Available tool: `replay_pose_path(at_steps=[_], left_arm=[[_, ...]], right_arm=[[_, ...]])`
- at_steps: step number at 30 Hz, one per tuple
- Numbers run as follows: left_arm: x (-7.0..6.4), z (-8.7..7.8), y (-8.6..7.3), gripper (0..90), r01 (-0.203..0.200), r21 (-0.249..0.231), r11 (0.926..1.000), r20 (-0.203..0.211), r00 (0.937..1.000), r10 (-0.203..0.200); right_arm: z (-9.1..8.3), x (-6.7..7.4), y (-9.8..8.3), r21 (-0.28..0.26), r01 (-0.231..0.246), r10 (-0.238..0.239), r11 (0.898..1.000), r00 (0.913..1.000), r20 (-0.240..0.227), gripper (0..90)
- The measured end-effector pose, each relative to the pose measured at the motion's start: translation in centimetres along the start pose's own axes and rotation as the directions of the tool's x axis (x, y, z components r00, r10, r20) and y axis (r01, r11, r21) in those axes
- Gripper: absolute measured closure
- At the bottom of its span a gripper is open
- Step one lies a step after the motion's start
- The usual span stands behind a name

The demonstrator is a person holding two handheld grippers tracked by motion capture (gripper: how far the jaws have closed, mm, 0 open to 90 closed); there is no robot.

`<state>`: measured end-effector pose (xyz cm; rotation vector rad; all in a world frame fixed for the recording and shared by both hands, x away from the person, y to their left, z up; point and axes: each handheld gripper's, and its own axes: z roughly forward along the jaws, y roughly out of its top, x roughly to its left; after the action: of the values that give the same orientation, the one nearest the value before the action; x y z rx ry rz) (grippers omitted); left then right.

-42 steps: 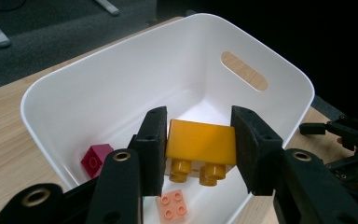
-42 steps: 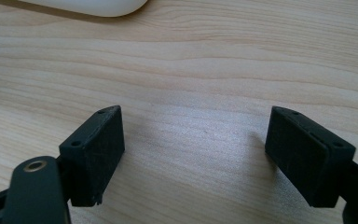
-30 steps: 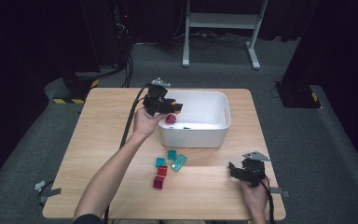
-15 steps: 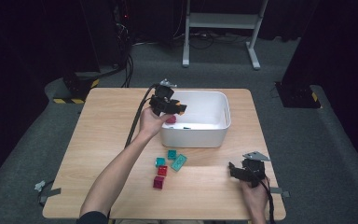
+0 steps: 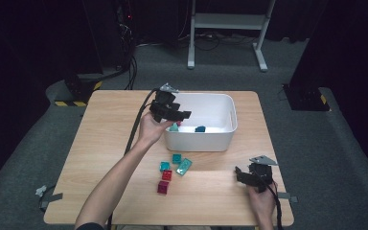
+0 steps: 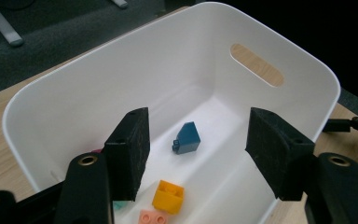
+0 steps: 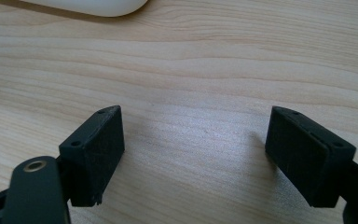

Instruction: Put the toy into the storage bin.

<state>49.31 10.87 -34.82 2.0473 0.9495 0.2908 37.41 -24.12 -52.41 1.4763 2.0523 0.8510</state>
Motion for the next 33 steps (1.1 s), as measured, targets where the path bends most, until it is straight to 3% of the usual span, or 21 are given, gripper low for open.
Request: replay_pose_path(at_steps=[8,17,26,33], left_arm=[[0.4,-2.4,-1.0,38.3,0.013,-0.047,0.9988,0.0,0.9999,-0.013],[0.1,-4.7,-2.9,37.0,-0.012,-0.052,0.9986,-0.021,0.9997,0.011],[0.5,-6.7,-4.3,35.6,0.015,-0.096,0.9952,-0.006,0.9999,-0.015],[0.4,-7.9,-6.0,35.2,0.019,-0.1,0.9949,-0.031,0.9993,-0.022]], right_arm=[[0.0,0.0,0.0,0.0,0.0,0.0,1.0,1.0,0.0,19.4],[0.0,0.0,0.0,0.0,0.0,0.0,1.0,1.0,0.0,19.4],[0.0,0.0,0.0,0.001,-0.001,0.001,1.0,1.0,-0.001,19.4],[0.0,0.0,0.0,0.001,-0.002,0.002,1.0,1.0,-0.002,19.4]])
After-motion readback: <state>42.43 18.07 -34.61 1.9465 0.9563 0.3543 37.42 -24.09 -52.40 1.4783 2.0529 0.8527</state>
